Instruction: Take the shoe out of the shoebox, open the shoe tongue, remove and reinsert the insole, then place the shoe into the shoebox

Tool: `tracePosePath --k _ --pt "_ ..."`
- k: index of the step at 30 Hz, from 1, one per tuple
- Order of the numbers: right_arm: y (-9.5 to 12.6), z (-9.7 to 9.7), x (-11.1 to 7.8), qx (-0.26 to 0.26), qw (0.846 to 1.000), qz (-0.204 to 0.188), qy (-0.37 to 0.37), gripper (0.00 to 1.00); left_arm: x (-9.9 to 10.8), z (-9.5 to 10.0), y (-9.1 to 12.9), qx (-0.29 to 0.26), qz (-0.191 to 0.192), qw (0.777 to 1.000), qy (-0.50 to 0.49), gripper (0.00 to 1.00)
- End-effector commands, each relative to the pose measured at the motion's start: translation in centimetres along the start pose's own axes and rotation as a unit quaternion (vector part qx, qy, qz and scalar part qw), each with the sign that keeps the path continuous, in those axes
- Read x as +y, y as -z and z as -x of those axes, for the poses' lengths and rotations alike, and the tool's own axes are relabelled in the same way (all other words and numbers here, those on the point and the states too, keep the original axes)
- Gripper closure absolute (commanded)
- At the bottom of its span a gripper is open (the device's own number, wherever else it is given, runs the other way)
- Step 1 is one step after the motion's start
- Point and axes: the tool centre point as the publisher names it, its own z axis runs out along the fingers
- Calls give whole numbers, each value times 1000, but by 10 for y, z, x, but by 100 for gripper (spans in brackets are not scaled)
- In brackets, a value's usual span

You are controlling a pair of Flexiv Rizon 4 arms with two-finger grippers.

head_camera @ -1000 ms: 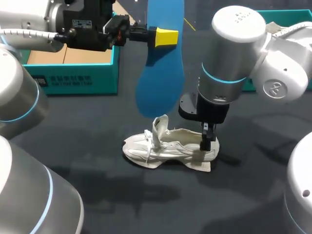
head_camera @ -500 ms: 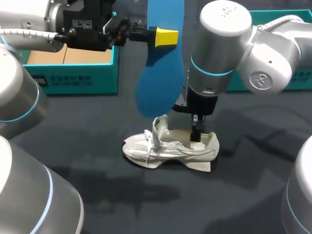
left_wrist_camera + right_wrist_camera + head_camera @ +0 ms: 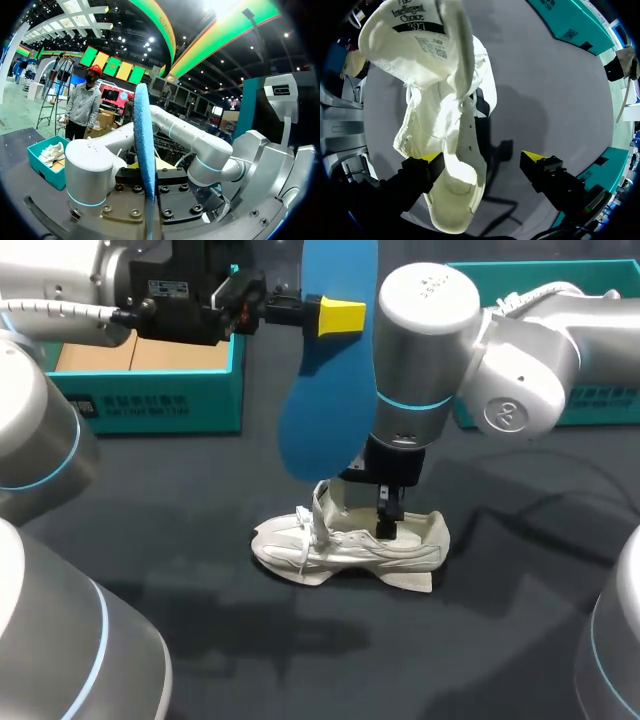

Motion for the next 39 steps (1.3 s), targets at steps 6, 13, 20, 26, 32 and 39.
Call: tracePosePath --k 6,13,20,26,32,39 --pt "-16 3 8 4 1000 -1 -4 0 1 0 0 0 0 1000 0 100" --pt "-22 2 12 9 1000 -3 -5 60 1 0 0 0 0 1000 0 100" --pt "-24 0 12 15 1000 -3 -10 100 1 0 0 0 0 1000 0 100" --pt "-23 -3 10 19 1000 -8 -14 100 1 0 0 0 0 1000 0 100" --pt "-15 -8 4 22 999 -13 -33 100 1 0 0 0 0 1000 0 100" --pt "-2 -14 -2 25 998 -15 -57 100 1 0 0 0 0 1000 0 100"
